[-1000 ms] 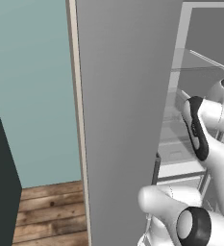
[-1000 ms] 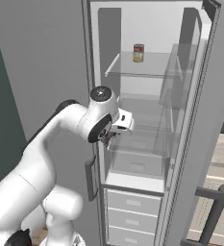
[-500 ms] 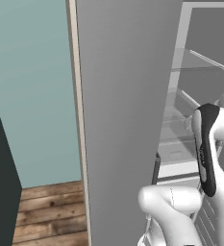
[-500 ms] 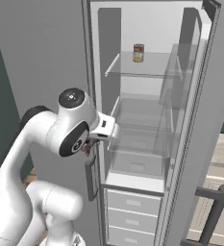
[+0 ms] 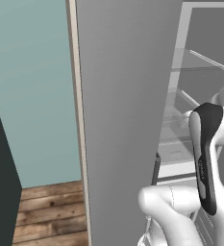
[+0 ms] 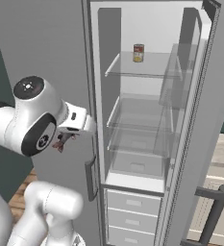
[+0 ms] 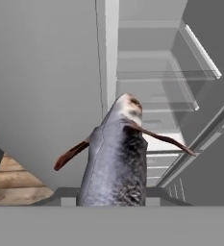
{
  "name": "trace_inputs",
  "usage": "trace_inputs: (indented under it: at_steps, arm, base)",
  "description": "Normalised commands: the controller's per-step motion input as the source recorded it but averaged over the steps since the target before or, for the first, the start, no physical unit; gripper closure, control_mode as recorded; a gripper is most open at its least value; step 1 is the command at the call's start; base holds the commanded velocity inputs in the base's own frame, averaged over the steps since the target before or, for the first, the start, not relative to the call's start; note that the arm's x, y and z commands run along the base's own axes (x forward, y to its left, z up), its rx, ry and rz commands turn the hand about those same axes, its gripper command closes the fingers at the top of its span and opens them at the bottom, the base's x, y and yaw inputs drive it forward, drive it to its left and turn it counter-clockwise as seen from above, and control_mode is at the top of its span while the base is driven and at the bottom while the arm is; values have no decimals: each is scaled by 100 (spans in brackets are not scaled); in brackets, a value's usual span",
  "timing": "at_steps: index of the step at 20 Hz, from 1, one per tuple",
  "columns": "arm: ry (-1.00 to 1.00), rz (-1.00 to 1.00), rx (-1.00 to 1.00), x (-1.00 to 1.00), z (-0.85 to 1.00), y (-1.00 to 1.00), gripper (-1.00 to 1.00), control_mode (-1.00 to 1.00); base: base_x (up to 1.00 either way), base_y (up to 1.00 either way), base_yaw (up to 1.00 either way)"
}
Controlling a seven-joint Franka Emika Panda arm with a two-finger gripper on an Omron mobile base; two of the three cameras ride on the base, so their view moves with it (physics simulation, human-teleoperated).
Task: Pick fish from the fridge and place it on the plate on the counter.
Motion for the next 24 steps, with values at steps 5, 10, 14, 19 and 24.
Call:
trace_inputs:
  at_steps: [5,10,14,19,24]
  arm:
    - [0,5,0,-32,46,48,100,-100]
    - [0,2,0,-18,28,37,100,-100]
    - [0,0,0,-16,11,14,100,-100]
    - [0,0,0,-3,16,6,100,-100]
    - [0,0,0,-2,1,3,100,-100]
  base:
    - [0,0,0]
    - [0,0,0]
    - [0,0,0]
    - [0,0,0]
    - [0,0,0]
